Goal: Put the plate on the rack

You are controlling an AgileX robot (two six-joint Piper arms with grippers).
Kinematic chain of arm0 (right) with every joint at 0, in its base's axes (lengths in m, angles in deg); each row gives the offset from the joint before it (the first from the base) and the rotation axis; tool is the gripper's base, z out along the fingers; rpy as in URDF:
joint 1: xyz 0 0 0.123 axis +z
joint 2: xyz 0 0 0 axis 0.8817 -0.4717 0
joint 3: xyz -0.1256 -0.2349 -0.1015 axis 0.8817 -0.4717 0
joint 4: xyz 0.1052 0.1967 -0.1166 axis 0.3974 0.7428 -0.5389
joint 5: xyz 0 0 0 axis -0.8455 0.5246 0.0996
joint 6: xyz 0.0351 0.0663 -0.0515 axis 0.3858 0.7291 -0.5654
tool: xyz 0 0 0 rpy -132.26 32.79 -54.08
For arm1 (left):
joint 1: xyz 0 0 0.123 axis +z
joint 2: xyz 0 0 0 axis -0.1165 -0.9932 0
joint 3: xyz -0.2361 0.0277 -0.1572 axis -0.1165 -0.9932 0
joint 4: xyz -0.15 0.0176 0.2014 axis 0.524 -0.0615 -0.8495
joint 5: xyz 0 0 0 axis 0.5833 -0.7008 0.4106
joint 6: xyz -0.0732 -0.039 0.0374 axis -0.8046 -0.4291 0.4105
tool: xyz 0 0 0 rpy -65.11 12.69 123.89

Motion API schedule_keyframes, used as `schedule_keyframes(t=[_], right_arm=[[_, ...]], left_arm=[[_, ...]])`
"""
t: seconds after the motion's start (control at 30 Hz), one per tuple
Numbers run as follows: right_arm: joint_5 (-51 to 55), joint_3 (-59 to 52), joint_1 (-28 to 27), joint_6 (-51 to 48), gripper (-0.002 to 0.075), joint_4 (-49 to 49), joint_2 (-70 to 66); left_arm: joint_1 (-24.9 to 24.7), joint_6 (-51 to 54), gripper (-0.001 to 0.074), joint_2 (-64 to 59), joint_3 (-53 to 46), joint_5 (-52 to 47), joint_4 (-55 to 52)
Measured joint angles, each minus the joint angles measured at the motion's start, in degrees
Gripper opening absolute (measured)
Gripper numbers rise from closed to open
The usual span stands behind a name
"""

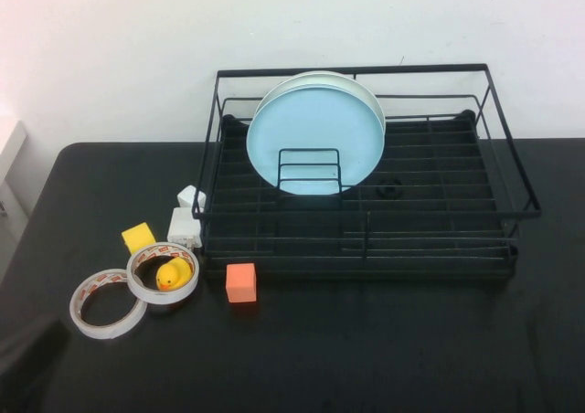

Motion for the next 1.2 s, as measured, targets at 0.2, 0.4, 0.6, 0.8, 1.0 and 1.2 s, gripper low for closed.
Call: schedule_keyframes(t=[0.2, 0.4, 0.6, 0.8, 1.0, 1.2], right_arm=[[0.0, 0.0, 0.0, 0.0, -0.0001, 0.0, 0.0], [0.0, 0.0, 0.0, 0.0, -0.0001, 0.0, 0.0], [0.0, 0.0, 0.0, 0.0, -0.0001, 0.0, 0.0], [0.0, 0.0, 0.0, 0.0, -0.0001, 0.0, 0.0], [0.0, 0.0, 0.0, 0.0, -0.0001, 0.0, 0.0], [0.0, 0.0, 0.0, 0.0, -0.0001, 0.0, 0.0]], left_arm=[[10.7, -32.0, -0.0002, 3.2, -4.6, -3.0, -38.0], [28.7, -64.6, -0.0002, 12.3, -9.4, -19.9, -69.5], [40.5, -83.5, -0.0001, 20.8, -9.9, -34.9, -89.2], [41.2, -80.4, -0.0002, 21.3, -10.9, -36.4, -92.2], [41.2, -80.1, -0.0002, 21.4, -10.9, -36.4, -92.7], [41.2, -80.0, -0.0002, 21.4, -10.9, -37.0, -92.7]])
